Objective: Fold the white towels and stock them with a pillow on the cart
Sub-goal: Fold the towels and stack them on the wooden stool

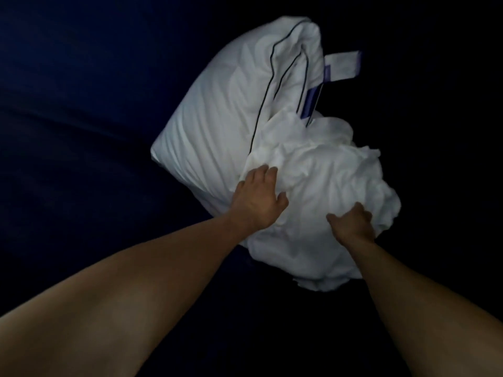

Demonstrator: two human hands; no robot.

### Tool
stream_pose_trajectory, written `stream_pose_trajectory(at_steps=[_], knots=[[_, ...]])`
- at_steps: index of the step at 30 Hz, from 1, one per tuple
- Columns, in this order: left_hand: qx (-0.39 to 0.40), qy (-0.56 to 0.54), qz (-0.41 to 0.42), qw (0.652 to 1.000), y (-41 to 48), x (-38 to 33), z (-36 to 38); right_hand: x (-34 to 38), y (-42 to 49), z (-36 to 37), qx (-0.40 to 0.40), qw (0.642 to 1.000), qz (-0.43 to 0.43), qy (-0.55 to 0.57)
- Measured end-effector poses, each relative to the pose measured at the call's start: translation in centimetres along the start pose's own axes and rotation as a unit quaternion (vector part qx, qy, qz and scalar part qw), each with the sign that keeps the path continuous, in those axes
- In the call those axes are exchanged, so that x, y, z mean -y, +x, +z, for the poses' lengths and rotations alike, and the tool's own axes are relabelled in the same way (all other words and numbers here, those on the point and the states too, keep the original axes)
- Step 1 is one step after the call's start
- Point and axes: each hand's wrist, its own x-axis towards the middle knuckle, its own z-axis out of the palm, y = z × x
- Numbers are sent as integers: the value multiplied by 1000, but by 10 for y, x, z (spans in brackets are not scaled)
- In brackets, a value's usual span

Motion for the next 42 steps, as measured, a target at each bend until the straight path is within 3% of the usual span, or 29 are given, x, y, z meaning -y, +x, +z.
stream_pose_trajectory(at_steps=[4, 10, 19, 22, 25, 27, 29, 32, 34, 38, 42], knots=[[-28, -23, 15, 999, 7, 2, 21, -5, 29, 19, -31, 999, 40, -7], [-69, -14, 28, 997, -10, -6, 13, -2, -8, 0, -27, 998, -9, -49], [175, -15, 36, 984, -71, -52, -80, 4, -154, -54, -16, 994, -66, -90], [202, -42, 36, 978, -98, -65, -110, 17, -207, -81, -47, 979, -134, -147], [214, -158, -4, 964, -122, -86, -156, 21, -257, -111, -105, 968, -203, -107], [201, -257, -44, 944, -138, -101, -185, 25, -284, -133, -188, 947, -257, -48], [210, -391, -120, 888, -154, -120, -216, 32, -309, -160, -240, 919, -312, -11], [264, -572, -169, 758, -174, -151, -262, 48, -355, -197, -164, 922, -322, 139], [285, -603, -140, 732, -187, -172, -285, 53, -385, -213, -97, 898, -304, 303], [206, -613, -125, 753, -218, -210, -315, 51, -427, -240, -55, 850, -335, 402], [66, -550, -75, 830, -250, -253, -347, 28, -450, -281, -77, 808, -406, 421]])
